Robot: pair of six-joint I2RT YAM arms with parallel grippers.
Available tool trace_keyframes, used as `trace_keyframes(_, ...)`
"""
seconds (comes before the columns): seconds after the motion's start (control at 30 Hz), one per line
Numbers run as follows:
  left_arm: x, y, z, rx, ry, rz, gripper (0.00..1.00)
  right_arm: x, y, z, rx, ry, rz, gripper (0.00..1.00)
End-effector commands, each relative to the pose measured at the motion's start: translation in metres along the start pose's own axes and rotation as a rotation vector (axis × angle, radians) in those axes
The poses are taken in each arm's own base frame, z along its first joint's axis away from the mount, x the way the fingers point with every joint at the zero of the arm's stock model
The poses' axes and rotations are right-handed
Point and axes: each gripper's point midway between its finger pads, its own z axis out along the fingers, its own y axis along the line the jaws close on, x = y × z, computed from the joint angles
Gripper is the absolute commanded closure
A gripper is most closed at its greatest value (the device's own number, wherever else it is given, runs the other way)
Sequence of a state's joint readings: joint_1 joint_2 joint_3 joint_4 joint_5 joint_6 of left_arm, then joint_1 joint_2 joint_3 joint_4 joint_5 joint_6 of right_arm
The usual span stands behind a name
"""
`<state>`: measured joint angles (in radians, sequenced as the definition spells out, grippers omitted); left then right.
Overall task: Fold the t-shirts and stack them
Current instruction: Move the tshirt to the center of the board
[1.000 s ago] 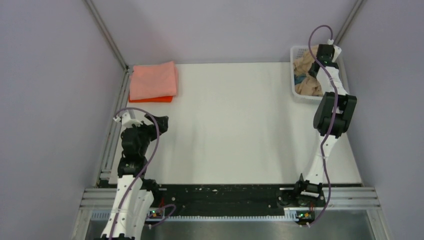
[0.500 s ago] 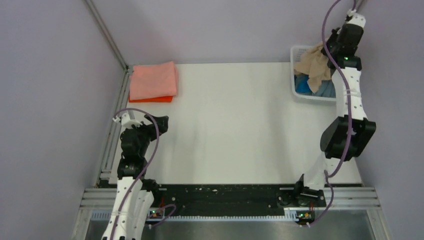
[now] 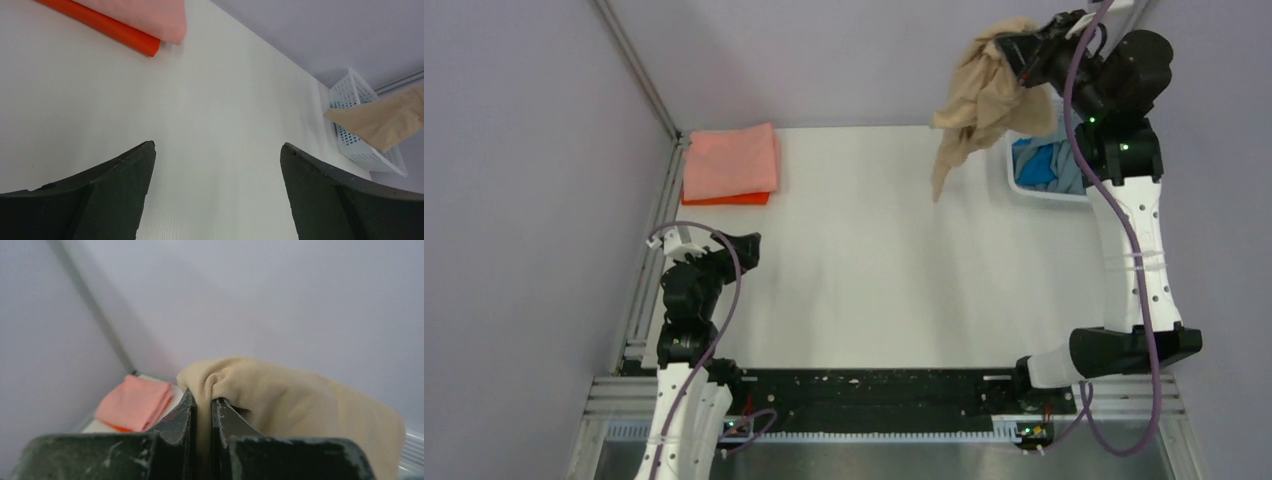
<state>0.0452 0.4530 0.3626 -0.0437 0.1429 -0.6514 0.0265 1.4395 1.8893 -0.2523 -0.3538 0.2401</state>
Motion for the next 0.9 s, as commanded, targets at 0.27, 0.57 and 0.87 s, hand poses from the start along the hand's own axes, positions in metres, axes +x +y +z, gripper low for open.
trace_keyframes(0.27, -0.004, -0.015, -0.007, 0.02, 0.028, -0.084, 0.01, 0.029, 0.192, -0.047, -0.635, 0.0, 0.126, 1.0)
trace_keyframes(0.57, 0.032, 0.004, -0.008, -0.054, 0.168, -0.156, 0.01, 0.277, 0.09, -0.038, -0.145, 0.435, 0.122, 0.83)
trace_keyframes(0.87, 0.098, 0.029, -0.005, -0.158, 0.44, -0.207, 0.01, 0.32, -0.014, -0.083, 0.431, 0.553, -0.014, 0.01)
